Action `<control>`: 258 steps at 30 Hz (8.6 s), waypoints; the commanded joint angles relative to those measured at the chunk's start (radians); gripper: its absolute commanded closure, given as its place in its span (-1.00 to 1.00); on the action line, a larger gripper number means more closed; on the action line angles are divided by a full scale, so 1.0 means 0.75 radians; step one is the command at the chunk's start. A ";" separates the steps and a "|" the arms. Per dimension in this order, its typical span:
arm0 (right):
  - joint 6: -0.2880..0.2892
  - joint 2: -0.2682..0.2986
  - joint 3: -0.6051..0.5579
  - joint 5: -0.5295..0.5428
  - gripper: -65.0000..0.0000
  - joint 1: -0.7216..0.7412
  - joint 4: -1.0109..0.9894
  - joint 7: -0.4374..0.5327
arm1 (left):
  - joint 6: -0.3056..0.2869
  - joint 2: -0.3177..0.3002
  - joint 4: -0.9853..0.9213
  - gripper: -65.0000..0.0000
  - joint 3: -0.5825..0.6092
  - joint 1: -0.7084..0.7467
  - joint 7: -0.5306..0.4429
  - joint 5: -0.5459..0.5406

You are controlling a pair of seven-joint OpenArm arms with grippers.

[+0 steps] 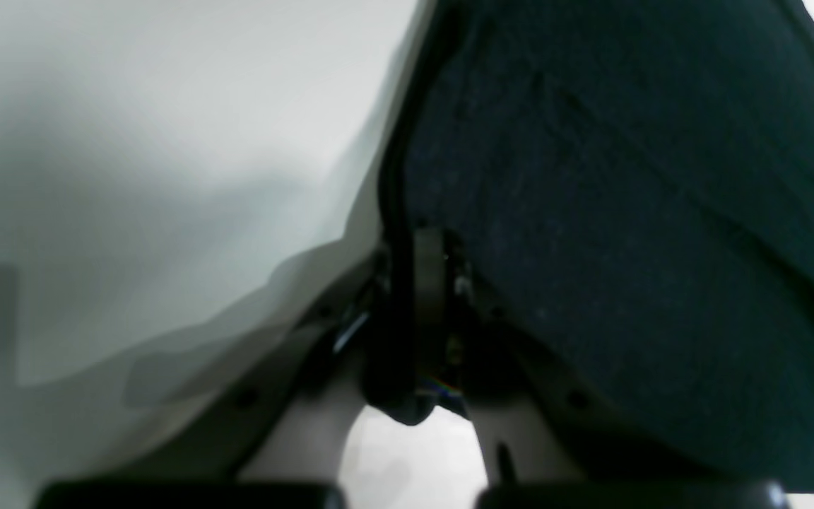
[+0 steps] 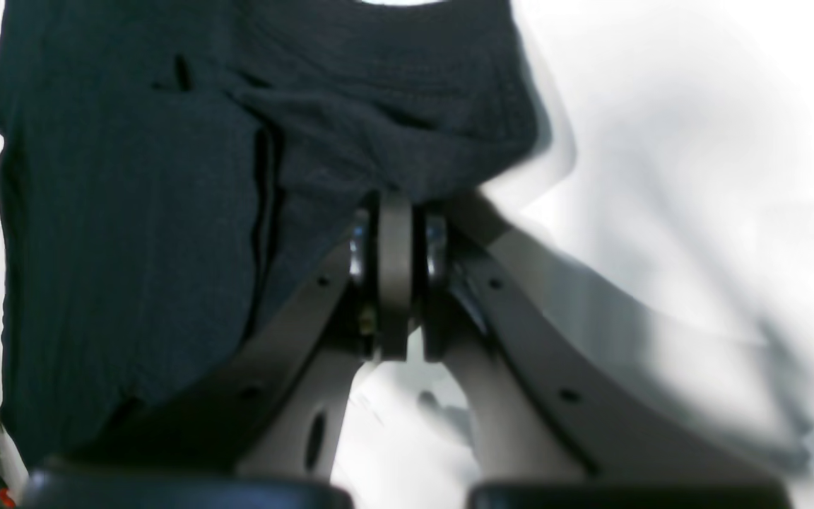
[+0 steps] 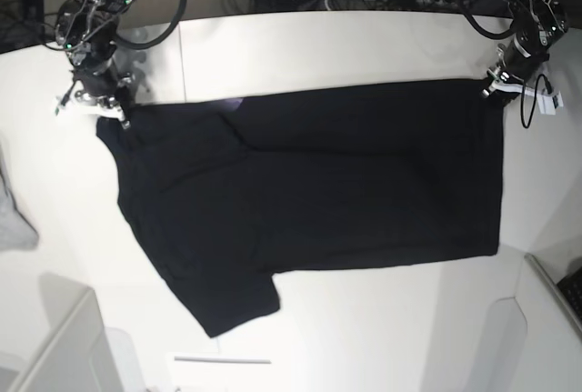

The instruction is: Fold the T-shirt properly

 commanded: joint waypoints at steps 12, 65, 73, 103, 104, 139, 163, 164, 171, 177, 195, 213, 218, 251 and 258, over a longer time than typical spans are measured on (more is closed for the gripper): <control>0.013 0.008 0.004 0.018 1.00 -0.158 0.171 0.022 | -0.006 -0.015 0.169 1.00 -0.006 0.146 -0.017 -0.017; 0.011 -0.004 0.006 0.020 0.15 -0.468 0.324 -0.025 | 0.000 -0.009 0.317 -0.02 -0.143 0.394 -0.021 -0.013; -0.046 -0.017 0.137 0.018 0.12 -0.456 0.388 -0.023 | 0.000 -0.015 0.372 -0.57 -0.287 0.383 -0.019 -0.013; -0.044 0.344 -0.237 0.006 0.12 0.307 -0.089 -0.117 | -0.002 -0.304 0.251 0.52 -0.037 0.025 -0.017 -0.011; -0.044 0.354 -0.248 0.006 0.12 0.333 -0.116 -0.117 | -0.002 -0.326 0.227 0.60 -0.012 0.011 -0.017 -0.011; 0.275 0.434 -1.097 0.008 -0.27 1.334 -1.535 0.245 | -0.006 -0.361 0.071 0.00 0.104 -0.157 -0.017 0.292; 0.275 0.368 -1.293 0.006 0.41 1.320 -1.609 0.339 | -0.002 -0.361 0.026 0.00 0.104 -0.222 -0.017 0.296; 0.273 0.368 -1.293 0.006 0.49 1.320 -1.611 0.339 | -0.002 -0.363 -0.003 0.00 0.104 -0.240 -0.017 0.296; 0.271 0.368 -1.285 0.006 1.00 1.303 -1.613 0.337 | -0.002 -0.369 -0.211 -0.64 0.106 -0.402 0.009 0.298; 0.269 0.368 -1.291 0.006 1.00 1.303 -1.613 0.333 | 0.000 -0.369 -0.312 -0.67 0.168 -0.541 0.005 0.300; 0.269 0.368 -1.283 0.008 1.00 1.277 -1.613 0.331 | -0.006 -0.330 -0.768 -0.67 0.280 -0.952 -0.068 0.625; 0.269 0.372 -1.283 0.010 1.00 1.277 -1.609 0.331 | -0.002 -0.275 -1.009 -0.66 0.477 -1.032 -0.214 0.625; 0.269 0.376 -1.283 0.010 1.00 1.277 -1.609 0.331 | -0.004 -0.273 -1.013 -0.43 0.477 -1.026 -0.218 0.625; 0.121 0.452 -1.281 0.008 1.00 1.146 -1.169 0.351 | -0.008 -0.275 -0.737 1.00 0.472 -0.926 -0.175 0.611; 0.121 0.472 -1.281 0.010 1.00 1.121 -1.092 0.349 | -0.008 -0.267 -0.510 1.00 0.464 -0.875 -0.060 0.609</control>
